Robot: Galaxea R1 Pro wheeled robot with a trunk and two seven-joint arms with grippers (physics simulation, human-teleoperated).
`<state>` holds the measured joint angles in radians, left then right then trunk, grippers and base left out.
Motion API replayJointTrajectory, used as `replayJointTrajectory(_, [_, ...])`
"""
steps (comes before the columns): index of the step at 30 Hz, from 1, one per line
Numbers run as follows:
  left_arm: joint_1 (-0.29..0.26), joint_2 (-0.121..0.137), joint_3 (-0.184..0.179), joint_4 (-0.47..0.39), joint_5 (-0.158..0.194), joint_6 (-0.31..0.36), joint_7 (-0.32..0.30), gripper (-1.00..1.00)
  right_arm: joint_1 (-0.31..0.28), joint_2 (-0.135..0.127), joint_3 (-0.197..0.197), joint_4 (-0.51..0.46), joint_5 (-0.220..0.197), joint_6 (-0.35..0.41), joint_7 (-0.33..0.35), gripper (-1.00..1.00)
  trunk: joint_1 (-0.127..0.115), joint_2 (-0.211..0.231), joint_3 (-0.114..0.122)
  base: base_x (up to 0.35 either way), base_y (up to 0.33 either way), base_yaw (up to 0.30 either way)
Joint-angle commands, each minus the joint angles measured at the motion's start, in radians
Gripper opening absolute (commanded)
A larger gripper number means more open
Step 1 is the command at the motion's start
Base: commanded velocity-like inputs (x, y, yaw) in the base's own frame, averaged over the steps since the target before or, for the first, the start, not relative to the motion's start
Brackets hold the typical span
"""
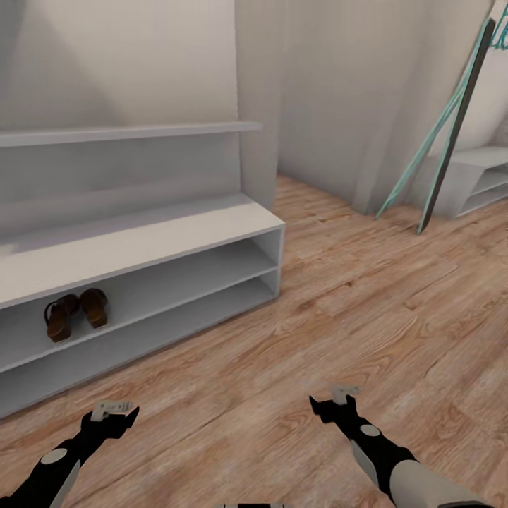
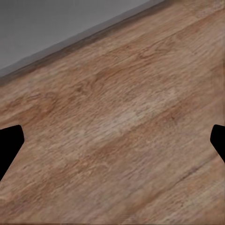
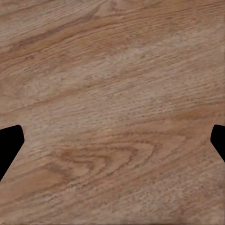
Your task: Pick up the two gym shoes and the two sandals from the corridor floor and place them onto the hallstand (shoe rack) in the corridor, making sure they are on the rack and not on the floor. Arrange them so the two gym shoes are next to each other and the two sandals are next to each other.
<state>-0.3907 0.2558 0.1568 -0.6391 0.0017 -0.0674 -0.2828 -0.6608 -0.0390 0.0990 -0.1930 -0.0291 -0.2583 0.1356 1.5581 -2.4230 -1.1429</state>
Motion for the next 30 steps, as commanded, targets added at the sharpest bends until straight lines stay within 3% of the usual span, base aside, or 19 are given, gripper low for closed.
replayJointTrajectory(1, [0.0, -0.001, 0.004, 0.006, 0.0, -0.003, 0.001, 1.0, 0.001, -0.007, 0.007, 0.004, -0.003, -0.005, 0.02, 1.0, -0.004, 0.007, 0.002, 0.0, 0.0, -0.05])
replayJointTrajectory(5, [0.0, -0.001, 0.004, 0.038, 0.0, -0.007, 0.026, 1.0, 0.013, -0.039, 0.007, 0.022, -0.005, -0.009, 0.097, 1.0, -0.019, 0.035, 0.015, 0.0, 0.0, -0.029])
replayJointTrajectory(12, [0.0, -0.007, 0.002, 0.072, 0.002, -0.054, 0.039, 1.0, 0.043, -0.076, 0.007, 0.054, -0.008, -0.053, 0.141, 1.0, -0.046, 0.084, 0.037, 0.0, 0.0, -0.009])
replayJointTrajectory(16, [-0.001, -0.02, 0.001, 0.085, -0.003, -0.066, 0.041, 1.0, 0.065, -0.08, 0.007, 0.06, -0.008, -0.103, 0.144, 1.0, -0.062, 0.112, 0.049, 0.0, 0.0, -0.002])
replayJointTrajectory(17, [-0.003, -0.048, -0.002, 0.097, -0.008, -0.075, 0.059, 1.0, 0.094, -0.08, 0.006, 0.065, -0.009, -0.166, 0.142, 1.0, -0.065, 0.119, 0.053, 0.0, 0.0, 0.0])
replayJointTrajectory(30, [-0.003, -0.066, -0.005, 0.103, -0.007, -0.08, 0.103, 1.0, 0.114, -0.08, 0.002, 0.067, -0.011, -0.198, 0.136, 1.0, -0.115, 0.21, 0.093, 0.0, 0.0, 0.0])
